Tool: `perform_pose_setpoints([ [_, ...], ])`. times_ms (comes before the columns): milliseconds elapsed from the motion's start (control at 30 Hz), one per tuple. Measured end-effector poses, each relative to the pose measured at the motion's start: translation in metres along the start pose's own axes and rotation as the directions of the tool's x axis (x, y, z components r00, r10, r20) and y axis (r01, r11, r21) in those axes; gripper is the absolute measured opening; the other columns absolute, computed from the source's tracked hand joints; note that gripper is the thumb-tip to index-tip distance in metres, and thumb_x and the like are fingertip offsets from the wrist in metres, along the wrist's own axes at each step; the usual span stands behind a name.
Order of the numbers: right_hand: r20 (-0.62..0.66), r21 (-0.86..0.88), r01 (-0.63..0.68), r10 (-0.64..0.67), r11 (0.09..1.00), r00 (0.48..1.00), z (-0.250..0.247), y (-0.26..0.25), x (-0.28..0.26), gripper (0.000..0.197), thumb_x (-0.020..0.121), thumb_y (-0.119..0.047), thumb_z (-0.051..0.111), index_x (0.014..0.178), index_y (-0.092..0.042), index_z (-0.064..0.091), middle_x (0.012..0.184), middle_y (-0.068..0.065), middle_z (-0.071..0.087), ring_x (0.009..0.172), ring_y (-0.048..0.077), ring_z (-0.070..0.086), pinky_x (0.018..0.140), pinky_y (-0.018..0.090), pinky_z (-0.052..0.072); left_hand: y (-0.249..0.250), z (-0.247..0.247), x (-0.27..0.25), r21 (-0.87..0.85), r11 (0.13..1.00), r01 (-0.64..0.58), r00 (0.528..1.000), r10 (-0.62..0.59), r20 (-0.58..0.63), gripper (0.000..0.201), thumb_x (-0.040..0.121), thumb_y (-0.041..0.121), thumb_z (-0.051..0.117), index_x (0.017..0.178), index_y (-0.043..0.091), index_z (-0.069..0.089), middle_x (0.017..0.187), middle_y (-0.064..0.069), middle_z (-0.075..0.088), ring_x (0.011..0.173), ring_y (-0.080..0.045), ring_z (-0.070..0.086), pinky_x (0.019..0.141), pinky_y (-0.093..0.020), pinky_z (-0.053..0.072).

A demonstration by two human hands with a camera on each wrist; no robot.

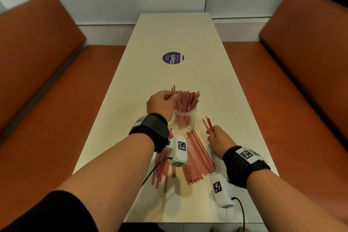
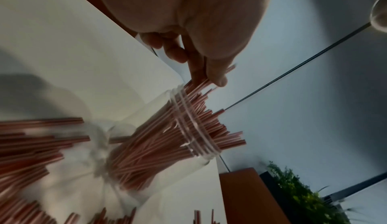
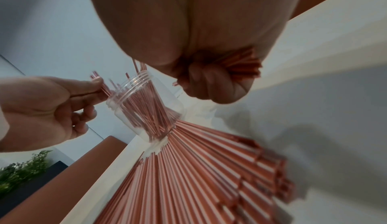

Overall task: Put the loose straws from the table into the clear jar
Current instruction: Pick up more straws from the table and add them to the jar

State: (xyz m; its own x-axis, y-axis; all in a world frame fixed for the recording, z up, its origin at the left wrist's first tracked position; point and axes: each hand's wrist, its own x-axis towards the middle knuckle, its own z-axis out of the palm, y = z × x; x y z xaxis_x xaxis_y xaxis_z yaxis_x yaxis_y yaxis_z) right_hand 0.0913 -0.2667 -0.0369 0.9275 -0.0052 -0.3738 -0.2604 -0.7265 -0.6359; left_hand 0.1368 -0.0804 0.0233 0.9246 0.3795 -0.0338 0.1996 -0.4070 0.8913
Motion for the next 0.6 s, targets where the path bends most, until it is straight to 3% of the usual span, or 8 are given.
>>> perform_pose_setpoints([
  [100, -0.075, 0.056, 0.053, -0.049, 0.997, 0.996, -0.006, 0.000, 0.000, 0.030, 0.101, -0.025, 0.032, 0.115, -0.007, 0.051, 0.100, 0.008, 0.060, 0.082, 0.021, 0.055, 0.070, 0.030, 0.040, -0.004, -0.014, 0.000, -0.062, 0.998, -0.028, 0.999, 0.026, -0.025, 0.055, 0.081, 0.042, 0.071, 0.127, 0.018, 0.053, 0.122, 0.006, 0.059, 0.107, -0.013, 0.054, 0.087, -0.025, 0.041],
  [167, -0.159, 0.147, 0.103, -0.080, 0.984, 0.984, -0.011, -0.003, 0.001, 0.024, 0.100, -0.027, 0.033, 0.105, -0.014, 0.054, 0.088, 0.005, 0.057, 0.073, 0.021, 0.052, 0.066, 0.034, 0.043, -0.008, -0.019, 0.000, 0.014, 1.000, 0.015, 0.989, -0.017, 0.150, 0.081, 0.073, 0.044, 0.078, 0.139, 0.016, 0.040, 0.139, 0.001, 0.047, 0.124, -0.018, 0.046, 0.097, -0.031, 0.040],
  [233, -0.204, 0.379, 0.171, -0.098, 0.909, 0.974, -0.020, -0.018, -0.001, 0.020, 0.098, -0.023, 0.034, 0.091, -0.023, 0.053, 0.075, 0.000, 0.052, 0.068, 0.021, 0.049, 0.067, 0.041, 0.045, -0.005, -0.021, -0.003, 0.156, 0.988, -0.006, 0.933, -0.051, 0.357, 0.100, 0.068, 0.040, 0.083, 0.146, 0.015, 0.027, 0.148, 0.000, 0.037, 0.132, -0.018, 0.039, 0.105, -0.032, 0.037],
  [267, -0.209, 0.483, 0.205, -0.115, 0.851, 0.971, -0.025, -0.029, -0.002, 0.021, 0.098, -0.020, 0.034, 0.087, -0.024, 0.051, 0.071, -0.001, 0.049, 0.065, 0.019, 0.047, 0.066, 0.040, 0.044, -0.002, -0.021, -0.003, 0.180, 0.983, -0.037, 0.906, -0.043, 0.422, 0.098, 0.069, 0.034, 0.084, 0.146, 0.013, 0.027, 0.145, 0.002, 0.040, 0.127, -0.014, 0.040, 0.101, -0.023, 0.036],
  [333, -0.219, 0.598, 0.300, -0.209, 0.743, 0.953, -0.038, -0.057, -0.003, 0.024, 0.100, -0.014, 0.032, 0.087, -0.023, 0.051, 0.071, -0.001, 0.048, 0.064, 0.016, 0.045, 0.065, 0.036, 0.043, 0.006, -0.019, -0.005, 0.151, 0.983, -0.107, 0.871, 0.019, 0.491, 0.075, 0.075, 0.014, 0.080, 0.138, 0.010, 0.039, 0.120, 0.006, 0.049, 0.106, -0.007, 0.042, 0.074, -0.002, 0.035],
  [400, -0.232, 0.677, 0.387, -0.317, 0.626, 0.920, -0.049, -0.086, 0.000, 0.026, 0.101, -0.010, 0.031, 0.088, -0.020, 0.052, 0.073, -0.001, 0.050, 0.068, 0.016, 0.047, 0.070, 0.033, 0.043, 0.011, -0.018, -0.007, 0.120, 0.982, -0.146, 0.860, 0.066, 0.507, 0.065, 0.077, 0.005, 0.077, 0.133, 0.011, 0.045, 0.106, 0.006, 0.049, 0.094, -0.003, 0.042, 0.058, 0.004, 0.034],
  [500, -0.205, 0.797, 0.379, -0.380, 0.470, 0.902, -0.050, -0.115, 0.012, 0.029, 0.102, -0.005, 0.028, 0.089, -0.016, 0.051, 0.074, 0.001, 0.051, 0.070, 0.016, 0.051, 0.074, 0.028, 0.046, 0.010, -0.019, -0.006, 0.115, 0.983, -0.143, 0.865, 0.068, 0.496, 0.069, 0.075, 0.012, 0.079, 0.134, 0.015, 0.044, 0.107, 0.009, 0.049, 0.097, -0.004, 0.044, 0.079, -0.012, 0.034],
  [600, -0.154, 0.817, 0.329, -0.370, 0.474, 0.916, -0.037, -0.123, 0.027, 0.029, 0.101, -0.004, 0.029, 0.089, -0.015, 0.052, 0.075, 0.003, 0.054, 0.075, 0.018, 0.056, 0.081, 0.033, 0.049, 0.007, -0.019, -0.004, 0.122, 0.984, -0.128, 0.862, 0.049, 0.505, 0.069, 0.075, 0.016, 0.080, 0.134, 0.017, 0.043, 0.108, 0.010, 0.050, 0.100, -0.007, 0.047, 0.083, -0.019, 0.034],
])
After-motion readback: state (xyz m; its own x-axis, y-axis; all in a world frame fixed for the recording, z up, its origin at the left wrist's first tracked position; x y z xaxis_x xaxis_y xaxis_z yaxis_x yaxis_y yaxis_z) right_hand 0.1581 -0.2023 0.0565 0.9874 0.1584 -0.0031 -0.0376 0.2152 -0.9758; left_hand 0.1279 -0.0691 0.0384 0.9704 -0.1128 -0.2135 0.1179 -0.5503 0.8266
